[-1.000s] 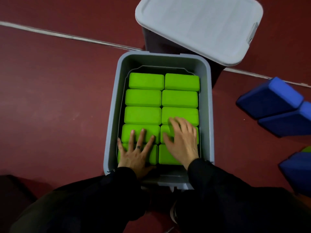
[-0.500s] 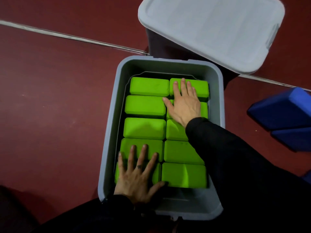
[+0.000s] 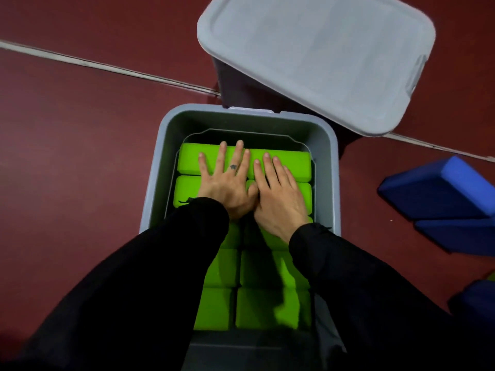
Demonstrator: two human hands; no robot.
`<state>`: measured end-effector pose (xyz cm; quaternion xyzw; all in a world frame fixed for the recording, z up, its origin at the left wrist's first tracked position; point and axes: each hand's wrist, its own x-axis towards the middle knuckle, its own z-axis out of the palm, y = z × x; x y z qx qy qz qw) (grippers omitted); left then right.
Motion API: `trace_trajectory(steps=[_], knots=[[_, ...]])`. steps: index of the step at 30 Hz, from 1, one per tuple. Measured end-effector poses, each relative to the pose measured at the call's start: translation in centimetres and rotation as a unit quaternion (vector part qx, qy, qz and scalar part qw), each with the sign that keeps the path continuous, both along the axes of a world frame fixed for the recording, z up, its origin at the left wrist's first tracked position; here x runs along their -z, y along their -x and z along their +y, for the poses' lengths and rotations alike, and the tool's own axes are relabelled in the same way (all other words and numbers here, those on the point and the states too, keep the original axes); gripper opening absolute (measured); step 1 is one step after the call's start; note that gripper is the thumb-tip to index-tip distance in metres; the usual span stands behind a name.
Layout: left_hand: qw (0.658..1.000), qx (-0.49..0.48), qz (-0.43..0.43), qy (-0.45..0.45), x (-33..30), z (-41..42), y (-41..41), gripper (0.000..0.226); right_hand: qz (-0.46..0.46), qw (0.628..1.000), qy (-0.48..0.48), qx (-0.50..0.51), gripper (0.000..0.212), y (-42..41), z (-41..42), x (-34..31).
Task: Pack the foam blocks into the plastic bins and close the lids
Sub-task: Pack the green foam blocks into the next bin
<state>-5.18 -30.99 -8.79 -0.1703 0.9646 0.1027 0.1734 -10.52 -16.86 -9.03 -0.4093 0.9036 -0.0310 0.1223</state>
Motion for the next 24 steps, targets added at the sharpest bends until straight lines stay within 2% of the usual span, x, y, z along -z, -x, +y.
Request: trace_trajectory(steps=[5,7,9,11,13,16,20,24], knots=[[0.999,0.015,0.027,0.032,1.1,0.1,-0.6,0.082,0.022,0.999,-0.025,0.000,0.091,-0.3,-0.3,0.6],[1.000,0.015,0.025,-0.011,0.2,-0.2,-0.8,0.082,-0.004,1.000,-0.028,-0.008,0.091,-0.2,-0.2,0.2],[0.996,0.014,0.063,-0.058,-0.5,-1.7,-2.0,0.081,-0.030,0.999,-0.032,-0.003,0.089,0.1,-0.2,-0.1],[0.996,0.009,0.074,-0.047,-0.8,-4.3,-3.6,0.075,-0.053,0.998,-0.038,0.006,0.092,0.2,-0.4,-0.5],[0.999,0.019,0.021,-0.017,-0.7,-5.7,-4.9,0.070,-0.036,0.999,-0.027,0.021,0.087,0.1,-1.1,-1.2],[1.000,0.020,-0.013,-0.006,-0.6,-4.7,-4.8,0.074,0.015,0.999,0.034,0.013,0.065,-0.3,-2.9,-1.5],[0.999,0.039,-0.001,0.025,-0.3,-4.5,-4.9,0.079,0.035,0.998,0.037,-0.038,0.053,-0.8,-4.6,-1.5],[0.997,0.053,0.035,0.036,0.9,-4.8,-5.2,0.078,0.051,0.998,0.004,-0.027,0.058,-1.5,-5.8,-1.1]])
